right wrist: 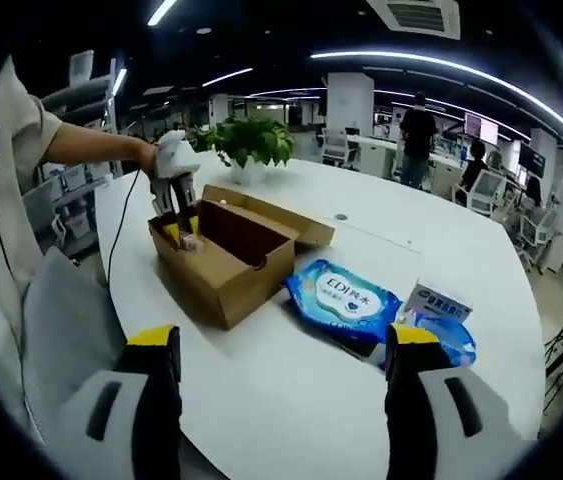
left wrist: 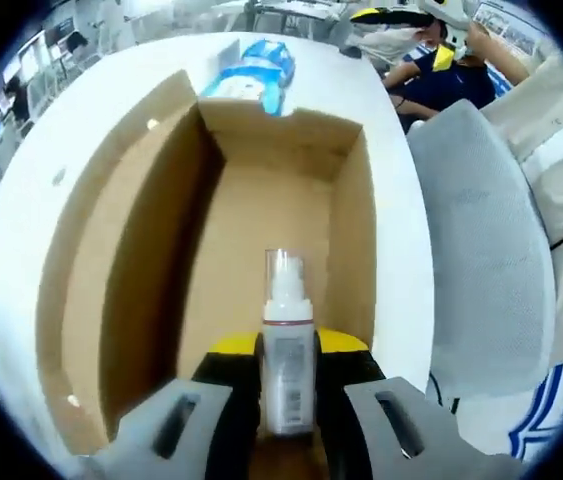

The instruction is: Operate the shoe box by opening the lid, removing the specified soft item, and placing it in the target area until the item is outside and the box remains undamaged.

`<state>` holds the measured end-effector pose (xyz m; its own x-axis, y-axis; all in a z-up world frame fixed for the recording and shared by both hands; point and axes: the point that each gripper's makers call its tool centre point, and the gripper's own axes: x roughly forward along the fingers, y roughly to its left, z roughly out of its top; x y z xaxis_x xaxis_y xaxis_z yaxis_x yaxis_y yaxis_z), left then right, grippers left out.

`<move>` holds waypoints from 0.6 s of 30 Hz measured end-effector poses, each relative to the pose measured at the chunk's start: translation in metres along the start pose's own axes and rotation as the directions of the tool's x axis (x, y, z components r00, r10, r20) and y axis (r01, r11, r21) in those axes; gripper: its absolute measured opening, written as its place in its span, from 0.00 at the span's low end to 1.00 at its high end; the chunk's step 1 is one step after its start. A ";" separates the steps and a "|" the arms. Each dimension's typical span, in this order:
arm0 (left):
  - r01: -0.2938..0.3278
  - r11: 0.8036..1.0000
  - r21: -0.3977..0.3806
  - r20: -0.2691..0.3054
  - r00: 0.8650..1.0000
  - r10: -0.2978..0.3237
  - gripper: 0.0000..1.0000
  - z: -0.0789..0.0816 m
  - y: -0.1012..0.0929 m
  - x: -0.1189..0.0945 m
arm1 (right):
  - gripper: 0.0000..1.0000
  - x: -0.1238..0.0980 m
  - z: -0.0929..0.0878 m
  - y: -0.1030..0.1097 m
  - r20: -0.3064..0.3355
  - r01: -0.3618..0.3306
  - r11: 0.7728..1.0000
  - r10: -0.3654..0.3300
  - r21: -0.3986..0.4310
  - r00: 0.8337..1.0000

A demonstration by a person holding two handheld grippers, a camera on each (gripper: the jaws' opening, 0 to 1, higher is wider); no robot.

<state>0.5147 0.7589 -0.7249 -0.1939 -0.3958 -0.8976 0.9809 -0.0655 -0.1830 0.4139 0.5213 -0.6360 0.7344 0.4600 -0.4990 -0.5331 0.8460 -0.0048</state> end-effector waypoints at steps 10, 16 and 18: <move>0.017 0.998 0.057 0.093 0.995 -0.022 0.17 0.037 -0.019 -0.016 | 0.69 0.022 0.016 0.022 -0.010 -0.103 0.989 0.103 -0.108 0.995; 0.020 0.992 0.128 0.119 0.992 -0.036 0.17 0.060 -0.035 -0.023 | 0.59 0.028 0.024 0.037 -0.006 -0.153 0.979 0.154 -0.134 0.988; 0.023 0.989 0.144 0.123 0.992 -0.041 0.17 0.065 -0.040 -0.024 | 0.57 0.030 0.027 0.041 0.001 -0.163 0.977 0.164 -0.138 0.986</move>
<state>0.4813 0.7118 -0.6702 -0.2312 -0.5021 -0.8333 0.9679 -0.2059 -0.1445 0.4250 0.5772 -0.6278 0.6372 0.5930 -0.4923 -0.6983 0.7145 -0.0431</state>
